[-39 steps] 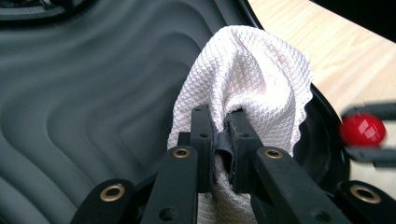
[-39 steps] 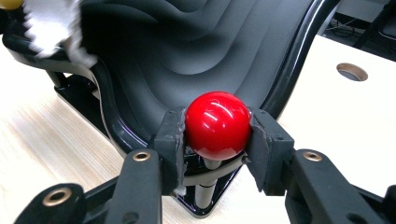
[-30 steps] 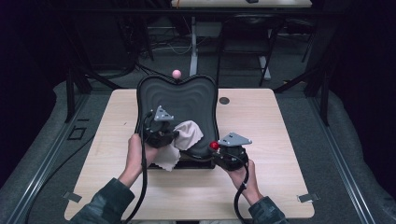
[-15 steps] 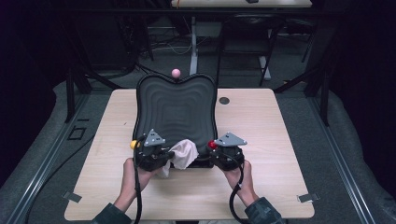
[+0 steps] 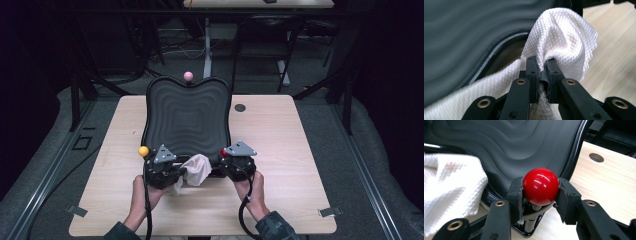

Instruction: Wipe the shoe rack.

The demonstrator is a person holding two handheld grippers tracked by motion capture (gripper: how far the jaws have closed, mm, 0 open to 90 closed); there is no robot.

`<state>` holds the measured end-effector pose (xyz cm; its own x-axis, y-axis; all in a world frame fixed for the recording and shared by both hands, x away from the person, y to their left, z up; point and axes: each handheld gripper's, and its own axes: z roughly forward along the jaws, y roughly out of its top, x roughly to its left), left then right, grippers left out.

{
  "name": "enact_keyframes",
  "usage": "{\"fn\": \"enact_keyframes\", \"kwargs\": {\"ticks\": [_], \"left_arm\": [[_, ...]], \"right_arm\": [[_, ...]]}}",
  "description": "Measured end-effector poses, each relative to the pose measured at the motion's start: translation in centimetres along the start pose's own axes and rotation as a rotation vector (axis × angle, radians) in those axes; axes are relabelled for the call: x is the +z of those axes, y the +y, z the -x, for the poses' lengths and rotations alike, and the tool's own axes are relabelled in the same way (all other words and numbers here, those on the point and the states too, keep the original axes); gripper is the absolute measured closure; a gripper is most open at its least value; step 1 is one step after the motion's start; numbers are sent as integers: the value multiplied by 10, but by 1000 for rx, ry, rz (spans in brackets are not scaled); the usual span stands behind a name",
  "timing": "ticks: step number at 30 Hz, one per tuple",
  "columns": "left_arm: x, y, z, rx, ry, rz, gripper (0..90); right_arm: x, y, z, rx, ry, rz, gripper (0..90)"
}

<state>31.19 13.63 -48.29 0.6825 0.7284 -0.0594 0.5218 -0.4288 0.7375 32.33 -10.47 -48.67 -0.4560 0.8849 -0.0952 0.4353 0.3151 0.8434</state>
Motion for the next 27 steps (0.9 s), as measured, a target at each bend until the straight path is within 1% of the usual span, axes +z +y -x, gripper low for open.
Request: {"fn": "enact_keyframes", "kwargs": {"ticks": [5, 7, 9, 11, 12, 15, 16, 17, 19, 20, 21, 22, 24, 25, 26, 27], "left_arm": [[10, -5, 1, -12, -4, -19, 830], [14, -7, 3, -6, -7, -27, 831], [18, -8, 3, -11, -9, -33, 831], [20, -8, 4, -24, -10, -29, 831], [22, -8, 4, -22, -13, -30, 831], [26, -9, 5, -26, -9, -33, 831], [27, -9, 5, -34, -9, -29, 831], [29, -10, 6, -33, -9, -37, 831], [31, -10, 7, -29, -6, -42, 830], [32, -11, 8, -30, -8, -44, 831], [33, -11, 8, -24, -4, -48, 831], [34, -11, 8, -24, -5, -46, 830], [36, -12, 9, -28, -6, -48, 830], [37, -12, 11, -30, -7, -45, 830], [38, -11, 11, -27, -6, -47, 830], [39, -11, 12, -28, -7, -46, 830]], "right_arm": [[6, 4, -3, 4, -24, -8, 603], [8, 6, -5, 9, -38, -11, 603], [10, 8, -6, 8, -42, -17, 603], [13, 10, -6, 8, -43, -20, 603], [14, 10, -5, 11, -41, -18, 602], [15, 12, -3, 11, -20, -21, 601], [15, 12, -2, 12, -11, -23, 600], [15, 12, 0, 7, 9, -25, 597], [14, 11, 6, 22, 53, -34, 587], [13, 11, 9, 11, 84, -35, 543], [12, 11, 11, 2, 104, -34, 511], [11, 11, 13, -5, 106, -36, 504], [5, 11, 18, -13, 147, -8, 491], [3, 12, 19, -18, 130, -4, 498], [2, 12, 22, -23, 166, 9, 508], [1, 12, 22, -29, 172, 13, 514]]}}
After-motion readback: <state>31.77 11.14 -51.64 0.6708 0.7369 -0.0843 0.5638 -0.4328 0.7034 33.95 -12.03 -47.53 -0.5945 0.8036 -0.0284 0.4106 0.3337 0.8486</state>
